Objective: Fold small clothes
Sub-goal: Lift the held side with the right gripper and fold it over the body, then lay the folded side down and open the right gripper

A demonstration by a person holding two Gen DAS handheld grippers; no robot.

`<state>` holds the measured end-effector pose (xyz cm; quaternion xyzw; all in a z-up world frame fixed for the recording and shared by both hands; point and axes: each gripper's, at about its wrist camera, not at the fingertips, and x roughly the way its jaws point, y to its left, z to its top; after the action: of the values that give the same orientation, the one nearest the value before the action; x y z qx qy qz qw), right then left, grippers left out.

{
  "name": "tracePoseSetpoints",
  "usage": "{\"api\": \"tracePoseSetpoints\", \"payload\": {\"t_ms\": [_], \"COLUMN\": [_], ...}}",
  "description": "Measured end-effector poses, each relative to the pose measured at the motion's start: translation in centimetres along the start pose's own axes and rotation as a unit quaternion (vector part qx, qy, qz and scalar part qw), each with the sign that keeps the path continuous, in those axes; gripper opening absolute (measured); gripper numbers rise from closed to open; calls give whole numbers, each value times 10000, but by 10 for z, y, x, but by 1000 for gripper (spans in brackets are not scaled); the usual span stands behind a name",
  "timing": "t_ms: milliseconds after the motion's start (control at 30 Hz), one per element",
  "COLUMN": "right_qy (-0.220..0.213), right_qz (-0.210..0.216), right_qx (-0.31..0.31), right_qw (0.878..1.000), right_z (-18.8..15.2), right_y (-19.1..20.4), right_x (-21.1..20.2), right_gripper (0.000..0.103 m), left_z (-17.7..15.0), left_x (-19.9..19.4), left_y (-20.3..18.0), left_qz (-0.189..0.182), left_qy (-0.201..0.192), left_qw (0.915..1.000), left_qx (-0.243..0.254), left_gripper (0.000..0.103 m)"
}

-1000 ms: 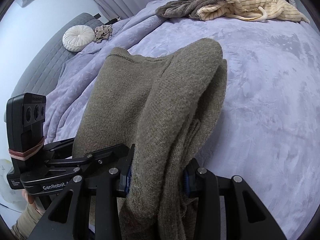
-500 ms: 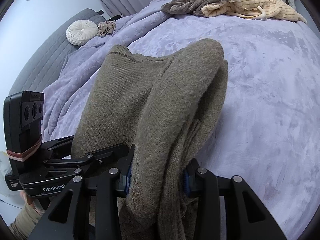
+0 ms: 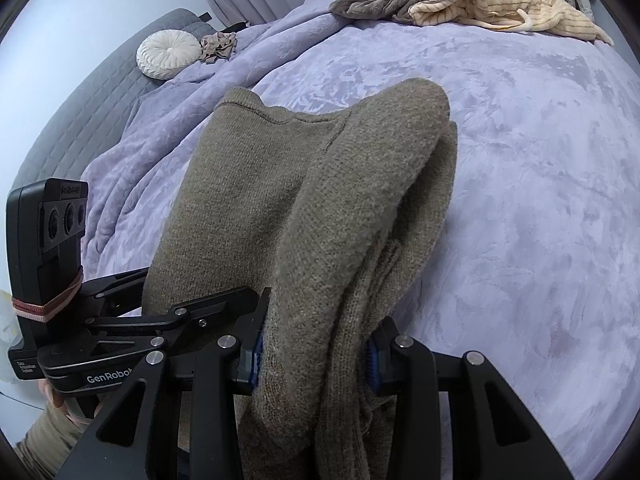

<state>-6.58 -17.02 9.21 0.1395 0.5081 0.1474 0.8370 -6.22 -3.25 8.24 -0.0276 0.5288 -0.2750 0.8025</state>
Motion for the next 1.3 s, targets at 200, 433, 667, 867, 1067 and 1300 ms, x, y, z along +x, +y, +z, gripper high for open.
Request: {"api": "tracePoseSetpoints", "payload": {"t_ms": [200, 433, 667, 867, 1067, 1300], "right_qy": [48, 134, 233, 296, -92, -570], "right_qz": [-12, 36, 125, 244, -109, 109], "right_qx": [-35, 6, 79, 361, 362, -949], "right_qw": [10000, 9999, 9996, 9986, 9992, 9938], "right_z": [-7, -14, -19, -22, -28, -53], "right_y": [4, 2, -8, -29, -36, 17], "right_x": [5, 18, 32, 39, 4, -44], "right_gripper": [41, 41, 41, 56, 57, 57], "left_z": [-11, -23, -36, -40, -37, -41], "left_x": [2, 10, 17, 12, -29, -45], "left_y": [3, 12, 27, 41, 43, -10], "left_qz": [-1, 1, 33, 15, 286, -420], "left_qy": [35, 103, 58, 69, -270, -387], "left_qw": [10000, 9998, 9993, 9983, 9967, 9982], "left_qx": [-75, -155, -375, -585, -707, 152], "left_gripper": [47, 47, 65, 75, 75, 74]}}
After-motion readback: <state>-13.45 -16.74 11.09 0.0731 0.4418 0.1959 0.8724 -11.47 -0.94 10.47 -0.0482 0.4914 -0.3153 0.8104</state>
